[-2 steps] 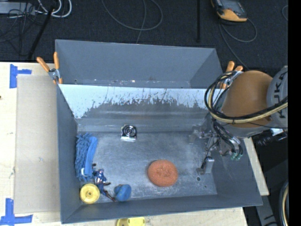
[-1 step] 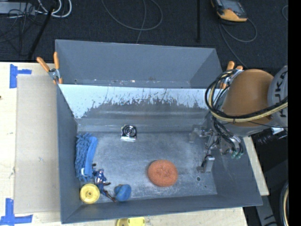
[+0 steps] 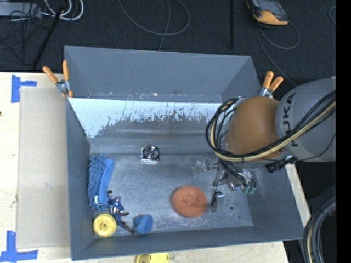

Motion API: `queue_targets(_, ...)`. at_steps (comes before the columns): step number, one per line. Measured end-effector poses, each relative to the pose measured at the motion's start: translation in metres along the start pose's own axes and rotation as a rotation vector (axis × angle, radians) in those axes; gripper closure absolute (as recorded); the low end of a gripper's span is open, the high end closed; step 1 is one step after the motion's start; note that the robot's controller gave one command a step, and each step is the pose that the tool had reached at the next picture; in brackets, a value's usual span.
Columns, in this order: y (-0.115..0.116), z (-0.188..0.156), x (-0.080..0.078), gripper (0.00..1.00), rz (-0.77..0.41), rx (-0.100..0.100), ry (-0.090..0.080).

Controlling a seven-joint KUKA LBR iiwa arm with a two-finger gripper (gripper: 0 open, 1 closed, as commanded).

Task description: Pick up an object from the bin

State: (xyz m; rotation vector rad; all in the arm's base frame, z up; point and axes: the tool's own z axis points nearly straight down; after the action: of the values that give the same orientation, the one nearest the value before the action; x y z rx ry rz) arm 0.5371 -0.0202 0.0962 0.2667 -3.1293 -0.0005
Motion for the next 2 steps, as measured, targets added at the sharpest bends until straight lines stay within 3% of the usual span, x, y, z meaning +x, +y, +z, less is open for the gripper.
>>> queue_targets(1,0.023,-0.038,0.025,0.00,0.034,-0.001,0.002)
queue_targets(2,0.060,-0.024,0.034,0.00,-0.205,0.000,0.000)
